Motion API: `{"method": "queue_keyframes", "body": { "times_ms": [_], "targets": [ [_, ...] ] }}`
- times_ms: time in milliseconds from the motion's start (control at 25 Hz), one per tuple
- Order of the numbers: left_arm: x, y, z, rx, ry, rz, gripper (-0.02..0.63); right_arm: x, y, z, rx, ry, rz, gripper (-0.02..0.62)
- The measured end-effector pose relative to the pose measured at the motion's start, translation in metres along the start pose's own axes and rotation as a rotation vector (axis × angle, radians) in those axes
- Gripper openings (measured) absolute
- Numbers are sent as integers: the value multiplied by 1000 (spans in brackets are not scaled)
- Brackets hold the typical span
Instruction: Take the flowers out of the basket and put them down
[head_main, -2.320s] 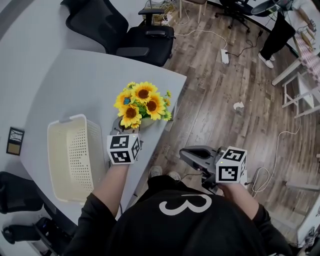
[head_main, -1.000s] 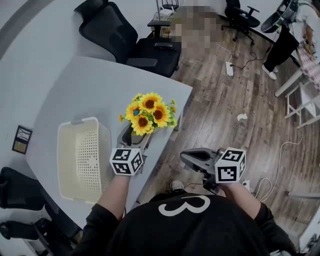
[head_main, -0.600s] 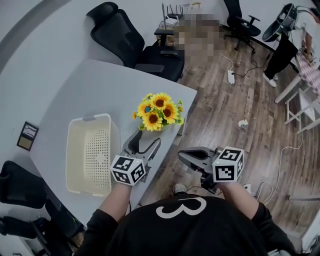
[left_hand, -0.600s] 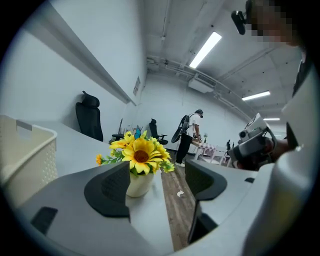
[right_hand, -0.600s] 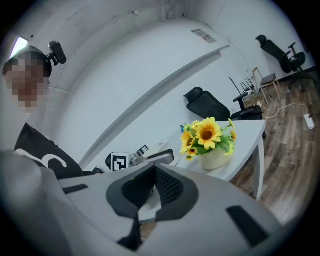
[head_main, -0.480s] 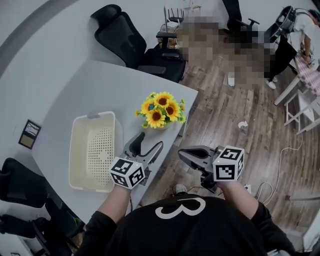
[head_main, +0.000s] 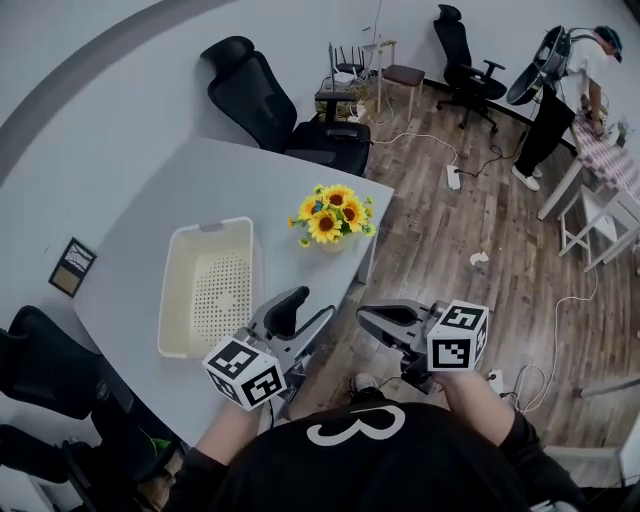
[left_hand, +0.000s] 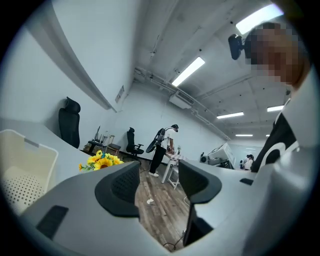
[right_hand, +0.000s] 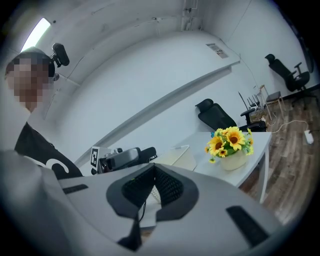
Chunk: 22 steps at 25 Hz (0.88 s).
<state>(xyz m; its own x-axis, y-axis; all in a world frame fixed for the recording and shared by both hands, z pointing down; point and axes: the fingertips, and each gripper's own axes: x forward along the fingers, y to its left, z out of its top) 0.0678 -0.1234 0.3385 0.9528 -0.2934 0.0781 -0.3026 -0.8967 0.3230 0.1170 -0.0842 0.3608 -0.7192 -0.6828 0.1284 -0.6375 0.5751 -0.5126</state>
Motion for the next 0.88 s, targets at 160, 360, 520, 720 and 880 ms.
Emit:
{"method": "queue_keyframes", "body": {
  "times_ms": [160,360,520,720,880],
  "targets": [
    [-26,-30,0,-58,2,-90,145,-5,25,-12,-6,-9,-10,8],
    [-50,-59,-5,-45,-4,-143,26,-12,54,-24,-24,-16,-12,8],
    [-67,-76,-18,0,38,-154,12,-16,71,-39,-20,-20,-15,8],
    [-84,-81,-20,22,51,-140,12,-16,88,-46,-50,-39,-22,8],
    [-90,-90,-21,33,52,-144,12,-17,97,-43,-97,-72,-41,6]
  ]
}}
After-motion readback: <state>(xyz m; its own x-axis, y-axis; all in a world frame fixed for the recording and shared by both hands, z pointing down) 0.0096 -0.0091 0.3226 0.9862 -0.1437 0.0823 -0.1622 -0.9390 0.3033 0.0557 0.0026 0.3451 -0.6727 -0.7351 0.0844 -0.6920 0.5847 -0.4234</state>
